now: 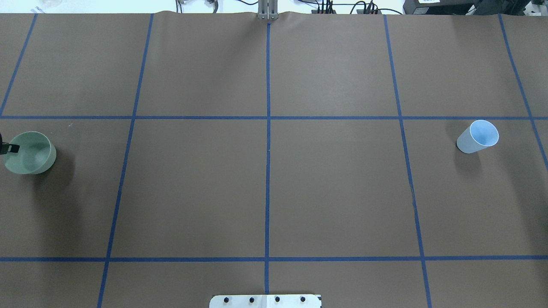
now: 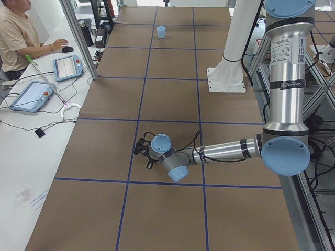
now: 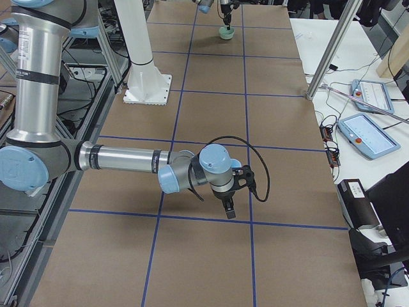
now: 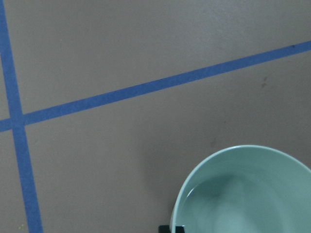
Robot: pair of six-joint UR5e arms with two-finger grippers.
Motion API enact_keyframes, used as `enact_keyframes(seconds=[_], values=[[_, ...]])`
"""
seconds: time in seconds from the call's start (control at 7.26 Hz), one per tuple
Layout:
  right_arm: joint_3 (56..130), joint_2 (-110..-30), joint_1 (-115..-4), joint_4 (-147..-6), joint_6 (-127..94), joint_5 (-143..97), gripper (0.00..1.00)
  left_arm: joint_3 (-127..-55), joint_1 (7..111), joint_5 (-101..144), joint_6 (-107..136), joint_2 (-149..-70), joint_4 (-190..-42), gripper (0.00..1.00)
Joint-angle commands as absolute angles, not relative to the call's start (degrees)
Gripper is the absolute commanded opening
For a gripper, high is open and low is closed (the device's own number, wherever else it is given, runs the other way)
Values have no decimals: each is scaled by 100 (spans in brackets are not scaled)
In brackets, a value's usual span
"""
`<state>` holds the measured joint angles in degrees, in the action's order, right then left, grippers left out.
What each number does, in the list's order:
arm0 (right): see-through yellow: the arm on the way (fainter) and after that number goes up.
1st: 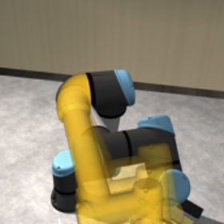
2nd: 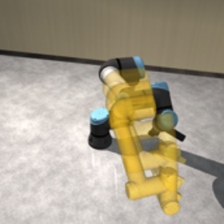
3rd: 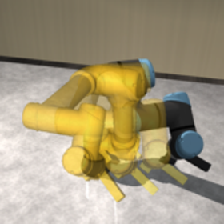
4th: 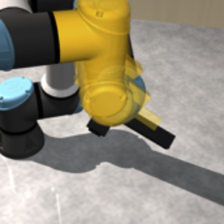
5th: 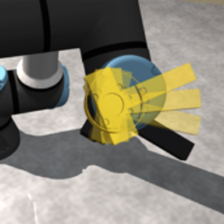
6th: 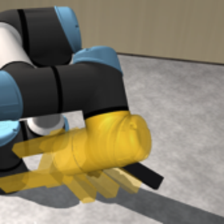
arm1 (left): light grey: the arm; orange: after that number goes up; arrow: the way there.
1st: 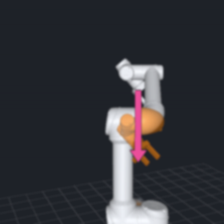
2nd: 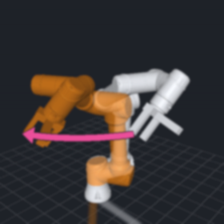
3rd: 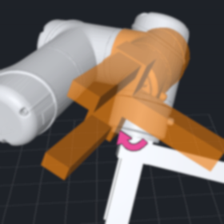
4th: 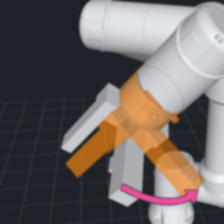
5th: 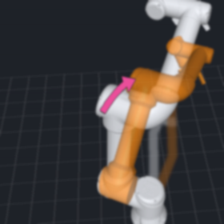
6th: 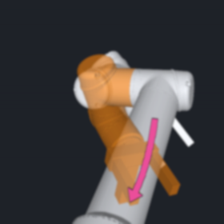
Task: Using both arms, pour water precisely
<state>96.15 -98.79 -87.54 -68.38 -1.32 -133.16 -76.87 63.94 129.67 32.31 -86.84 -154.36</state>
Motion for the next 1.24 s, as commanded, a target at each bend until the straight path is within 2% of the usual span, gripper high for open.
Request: enact_keyframes(seconds=[0.0, 0.28, 0.55, 1.1], values=[[9615, -9879, -8754, -6838, -132, -13315, 100, -8110, 6398, 13271, 3627, -8954, -14979, 0], [9615, -9879, -8754, -6838, -132, -13315, 100, -8488, 6329, 13280, 4101, -9446, -14329, 0], [9615, -9879, -8754, -6838, -132, -13324, 100, -8849, 5777, 13219, 4891, -10095, -13749, 0], [9607, -9870, -8754, -6838, -141, -13324, 100, -8816, 4179, 11860, 6316, -11895, -12433, 0]])
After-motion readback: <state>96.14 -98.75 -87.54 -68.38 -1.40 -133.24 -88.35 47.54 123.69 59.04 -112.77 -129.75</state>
